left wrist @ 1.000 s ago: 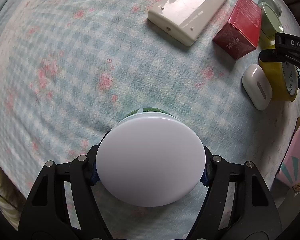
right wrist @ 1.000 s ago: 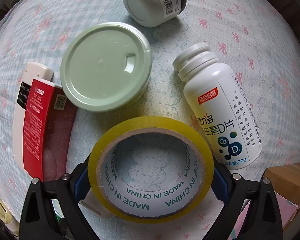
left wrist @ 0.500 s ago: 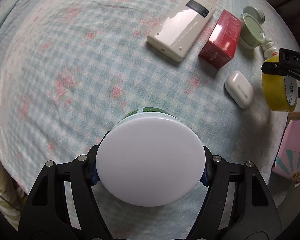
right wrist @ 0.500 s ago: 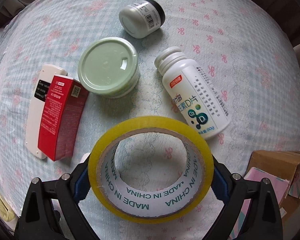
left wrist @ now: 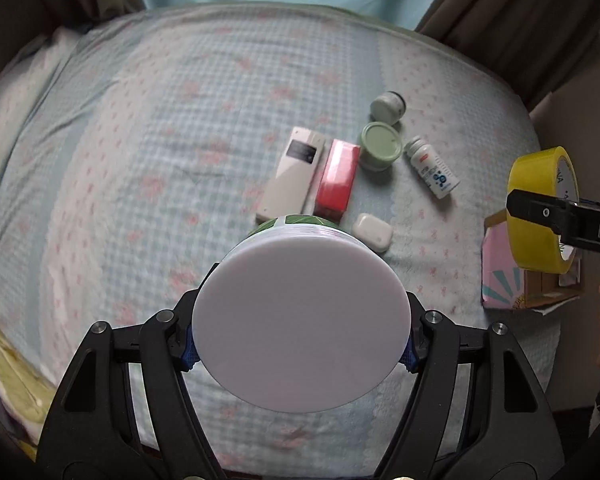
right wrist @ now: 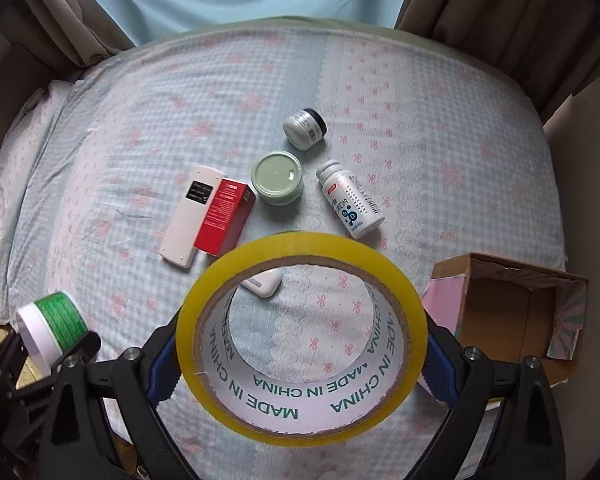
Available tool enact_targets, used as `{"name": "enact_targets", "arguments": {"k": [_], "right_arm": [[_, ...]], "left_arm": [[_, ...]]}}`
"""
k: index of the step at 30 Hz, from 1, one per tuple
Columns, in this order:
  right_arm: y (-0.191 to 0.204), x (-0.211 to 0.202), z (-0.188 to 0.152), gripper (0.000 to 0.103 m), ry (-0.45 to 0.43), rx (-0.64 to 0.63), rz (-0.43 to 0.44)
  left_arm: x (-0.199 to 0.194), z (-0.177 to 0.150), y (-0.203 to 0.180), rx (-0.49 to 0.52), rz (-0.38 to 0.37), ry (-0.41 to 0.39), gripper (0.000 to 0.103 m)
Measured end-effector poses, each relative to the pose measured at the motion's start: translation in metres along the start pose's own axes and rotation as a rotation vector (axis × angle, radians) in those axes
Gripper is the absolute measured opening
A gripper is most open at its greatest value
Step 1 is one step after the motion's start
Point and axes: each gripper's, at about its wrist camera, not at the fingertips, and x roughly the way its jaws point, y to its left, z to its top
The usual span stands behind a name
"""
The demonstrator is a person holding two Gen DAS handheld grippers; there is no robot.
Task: Organize rigid objects
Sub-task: 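Carry the white jar and tape roll together over the cardboard box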
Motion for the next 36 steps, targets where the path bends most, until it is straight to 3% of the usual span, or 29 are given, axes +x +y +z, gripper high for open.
{"name": "enact_targets", "arguments": {"k": [9,19,29,36], "right_arm": [[-0.023,-0.085,-0.021,0.096,-0.113,0.045,0.009],[-0.142,-0.140,-0.037,0.096,-0.194,0.155,-0.052],[-0.283,-0.133,-0.065,0.096,-0.139,0.287,-0.140],[-0.350,-0.090,-0.069,0.096,-0.038,0.342,-0.135]], "left_arm": [[-0.068,0.040,-0.074,0.273,-0.082,-0.081,0.068],[-0.091,0.047,-0.220,0.411,-0.199,-0.142,0.068],[-0.055,0.037,-0.377,0.502,-0.301,-0.058,0.068],[0.001,0.018,-0.440,0.546,-0.266,0.046,0.068]]}}
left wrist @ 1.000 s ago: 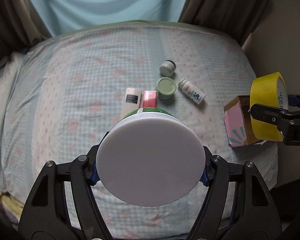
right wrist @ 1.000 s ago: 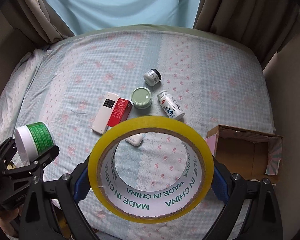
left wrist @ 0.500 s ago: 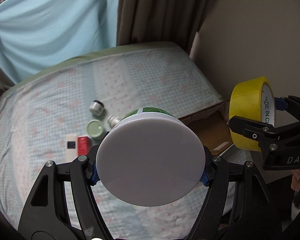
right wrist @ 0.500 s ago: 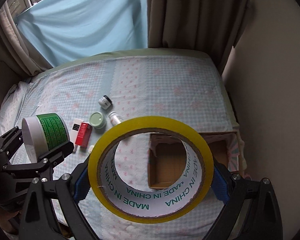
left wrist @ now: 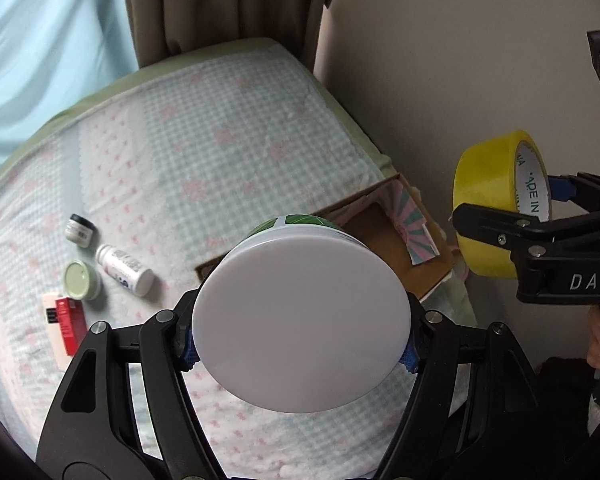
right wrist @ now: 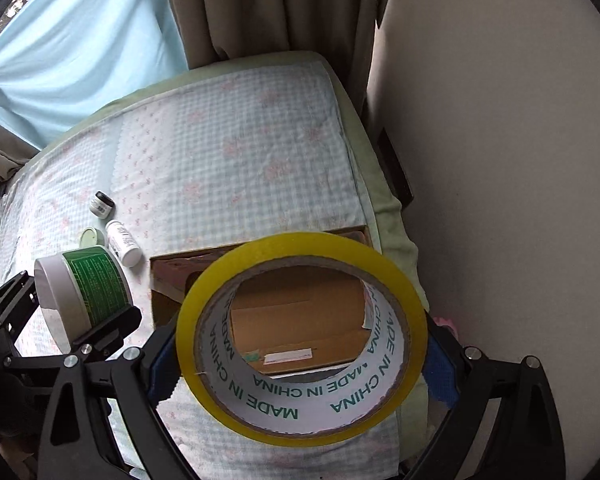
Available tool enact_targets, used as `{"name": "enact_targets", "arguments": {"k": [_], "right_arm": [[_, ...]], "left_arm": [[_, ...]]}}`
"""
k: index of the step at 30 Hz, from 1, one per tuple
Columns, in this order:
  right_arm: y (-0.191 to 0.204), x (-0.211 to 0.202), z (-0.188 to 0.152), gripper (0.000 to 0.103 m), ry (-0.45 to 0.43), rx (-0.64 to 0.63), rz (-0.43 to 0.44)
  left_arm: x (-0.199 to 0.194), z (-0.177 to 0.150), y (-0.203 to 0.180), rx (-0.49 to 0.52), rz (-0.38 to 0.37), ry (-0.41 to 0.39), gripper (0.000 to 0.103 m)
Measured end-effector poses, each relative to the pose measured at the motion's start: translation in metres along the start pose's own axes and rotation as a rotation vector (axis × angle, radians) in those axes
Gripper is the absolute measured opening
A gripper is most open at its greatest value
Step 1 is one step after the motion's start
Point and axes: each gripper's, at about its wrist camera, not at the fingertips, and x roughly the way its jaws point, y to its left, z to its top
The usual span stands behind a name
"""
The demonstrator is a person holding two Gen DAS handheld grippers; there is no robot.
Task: Organize rigid objects
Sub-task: 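Carry the white jar and tape roll together over the cardboard box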
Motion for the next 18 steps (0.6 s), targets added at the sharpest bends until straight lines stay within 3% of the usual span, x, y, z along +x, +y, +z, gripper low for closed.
{"name": "enact_targets", "arguments": {"k": [10,18], "right_arm": [[-0.045,0.110,0.021,0.096,0.153,0.073,0.062],[-0.050,0.182,0.005,0.096,0.267,0.227,0.123]], "left_arm": [[0.131,-0.012,0.013,-0.008,0.071,0.219,0.068],[0.196,-0.027,0.017,-0.006,0.120,0.348,0.068]]}}
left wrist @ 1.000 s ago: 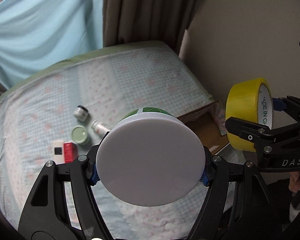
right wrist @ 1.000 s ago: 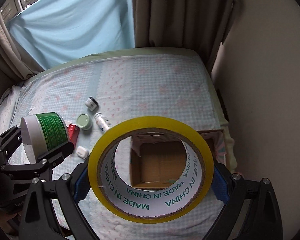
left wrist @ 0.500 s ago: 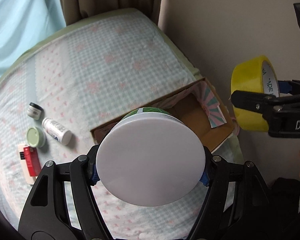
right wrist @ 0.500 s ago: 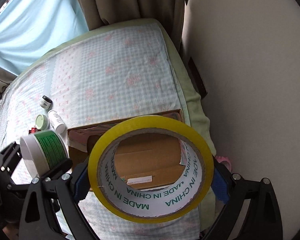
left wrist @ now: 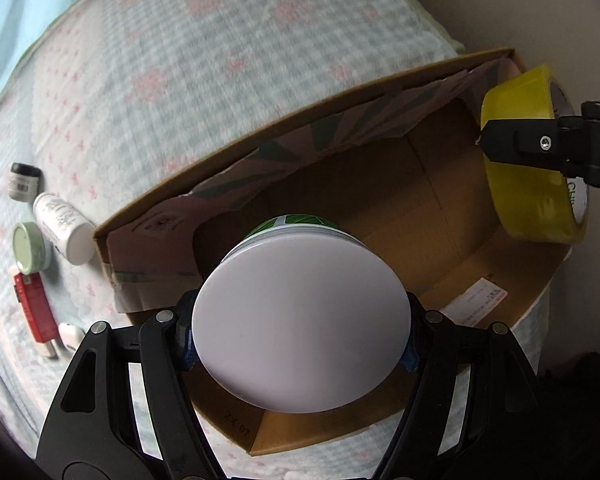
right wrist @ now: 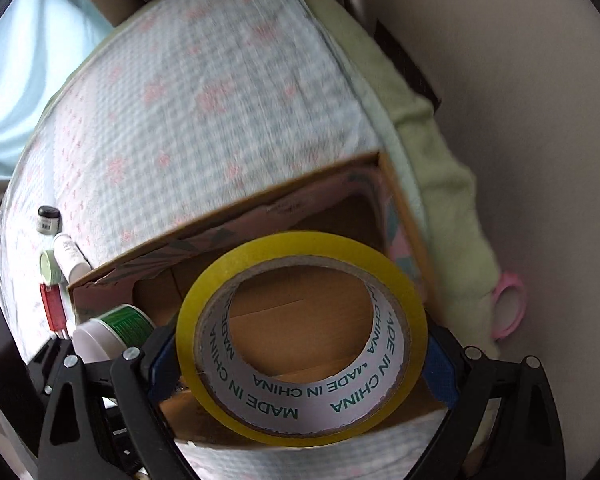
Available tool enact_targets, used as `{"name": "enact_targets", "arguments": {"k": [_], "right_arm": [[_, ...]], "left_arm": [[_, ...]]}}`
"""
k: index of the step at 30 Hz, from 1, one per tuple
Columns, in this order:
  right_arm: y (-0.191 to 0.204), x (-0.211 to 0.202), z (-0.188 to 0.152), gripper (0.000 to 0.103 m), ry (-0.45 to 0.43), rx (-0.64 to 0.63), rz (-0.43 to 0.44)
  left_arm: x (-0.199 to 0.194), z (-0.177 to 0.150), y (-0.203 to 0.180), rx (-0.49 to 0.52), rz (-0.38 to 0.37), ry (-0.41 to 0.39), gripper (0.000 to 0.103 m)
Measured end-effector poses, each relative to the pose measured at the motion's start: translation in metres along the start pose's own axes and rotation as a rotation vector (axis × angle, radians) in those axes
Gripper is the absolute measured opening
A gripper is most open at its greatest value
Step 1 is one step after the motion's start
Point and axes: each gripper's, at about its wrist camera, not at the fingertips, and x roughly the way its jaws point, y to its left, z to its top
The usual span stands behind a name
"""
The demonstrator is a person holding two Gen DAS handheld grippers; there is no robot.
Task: Organize rigid objects
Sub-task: 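Carry the white jar and tape roll together over the cardboard box, then open both tools to drop the jar and tape into the box, then withdraw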
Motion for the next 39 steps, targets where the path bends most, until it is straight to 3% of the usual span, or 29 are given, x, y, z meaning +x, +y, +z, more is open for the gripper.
{"name": "enact_targets", "arguments": {"k": [7,16,17,18,23,24,25,29,39], "right_arm": [[0.004,0.056,-0.011,0.096,0.049,0.094,0.052],[0.004,0.063,-0.012,0.096,0.044,0.104,0.023],[0.005,0.062,-0.012,0.096,0.045,0.099,0.014],[0.006,0.061,-0.012,0.096,0.051,0.094,0.008],[0.006,0.046,-0.022,0.096,0.020,0.034,0.002],[0.005,0.044,-0.024,0.103,0.019,0.037,0.007],[0.005,0.041,-0.026,0.103,0.019,0.047,0.017],[0.000,0.025,-0.031,0.103,-0.067,0.043,0.027],[0.017,-0.019,-0.044,0.103,-0.064,-0.001,-0.029]], "left_arm": [[0.028,-0.009,-0.005,0.018,0.009,0.034,0.068],[0.030,-0.020,-0.016,0.075,0.061,0.019,0.070],[0.028,-0.022,-0.020,0.088,0.065,0.012,0.076],[0.022,-0.024,-0.022,0.100,0.069,-0.004,0.103],[0.001,-0.031,-0.031,0.136,0.073,-0.063,0.103],[-0.001,-0.032,-0.031,0.132,0.068,-0.060,0.103],[-0.002,-0.033,-0.030,0.124,0.062,-0.057,0.103],[-0.017,-0.040,-0.027,0.106,0.051,-0.074,0.103],[-0.060,-0.051,-0.020,0.088,0.029,-0.108,0.103]]}}
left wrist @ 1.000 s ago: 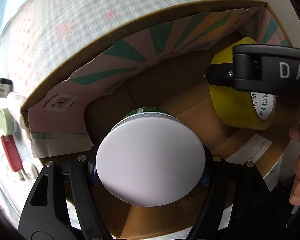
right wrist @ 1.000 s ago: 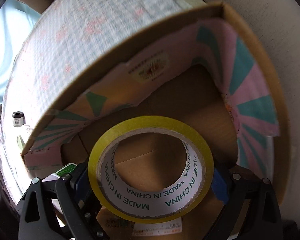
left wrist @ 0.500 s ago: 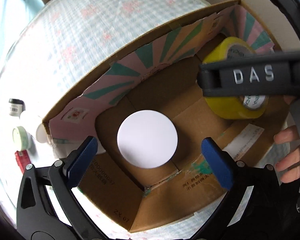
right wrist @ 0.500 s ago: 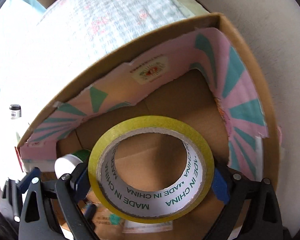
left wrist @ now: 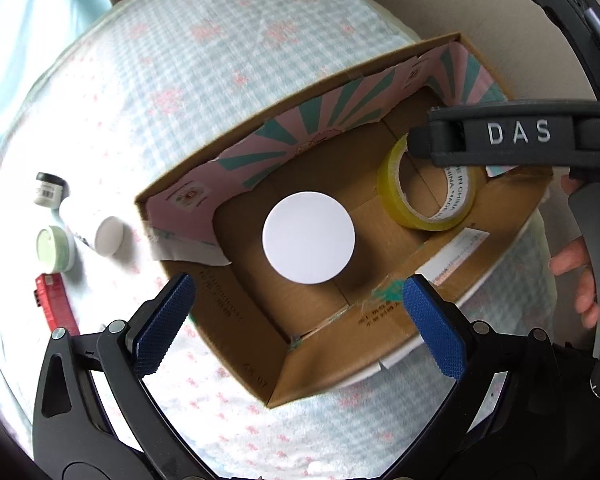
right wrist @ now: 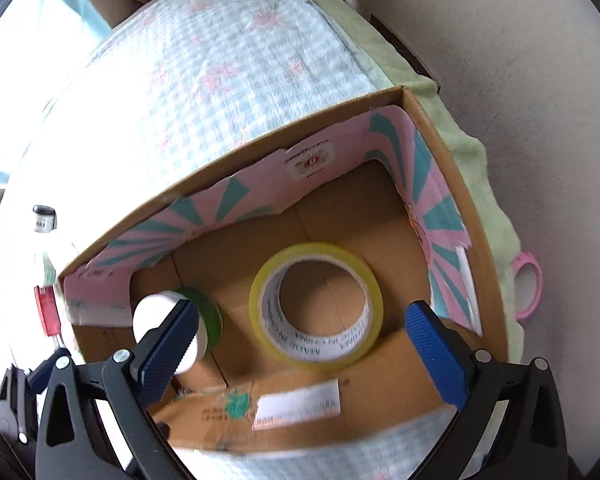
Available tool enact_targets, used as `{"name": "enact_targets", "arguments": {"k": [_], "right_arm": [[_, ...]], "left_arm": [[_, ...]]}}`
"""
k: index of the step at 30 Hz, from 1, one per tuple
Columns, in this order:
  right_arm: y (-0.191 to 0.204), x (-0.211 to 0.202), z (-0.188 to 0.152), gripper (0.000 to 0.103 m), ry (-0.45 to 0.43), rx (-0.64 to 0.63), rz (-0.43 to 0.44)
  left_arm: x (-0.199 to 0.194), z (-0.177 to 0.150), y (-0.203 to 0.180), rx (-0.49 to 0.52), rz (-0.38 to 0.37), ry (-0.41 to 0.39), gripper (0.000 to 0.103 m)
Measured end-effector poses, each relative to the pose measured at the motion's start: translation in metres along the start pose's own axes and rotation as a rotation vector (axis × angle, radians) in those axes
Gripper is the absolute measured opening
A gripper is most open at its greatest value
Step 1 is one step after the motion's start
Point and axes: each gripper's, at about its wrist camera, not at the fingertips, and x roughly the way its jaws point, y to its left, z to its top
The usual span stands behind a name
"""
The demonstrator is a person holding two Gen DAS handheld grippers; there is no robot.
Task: Organize rigid objects
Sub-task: 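Open both tools to drop the jar and tape into the box, then withdraw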
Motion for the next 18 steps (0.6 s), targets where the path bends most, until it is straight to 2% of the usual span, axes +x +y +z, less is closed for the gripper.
{"name": "enact_targets", "arguments": {"k": [2,8,13,18], "right_arm": [[0.001,-0.010,0.001,0.103,-0.010,-0.014,-0.013],[0.017,-0.058,-0.026,0.103,-0.051,-0.021,-0.027],[0.027,-0.099,-0.052,0.103,-0.116,-0.049,-0.058],[0.063,-0.139,-0.083,0.103,-0.191,-0.117,-0.048]], "left_arm": [[-0.011,0.001,0.005,0.000,-0.008,-0.019,0.103],[-0.065,-0.010,0.018,-0.033,-0.033,-0.104,0.103],[-0.123,-0.034,0.044,-0.072,-0.055,-0.198,0.103],[-0.176,-0.069,0.085,-0.123,-0.043,-0.271,0.103]]}}
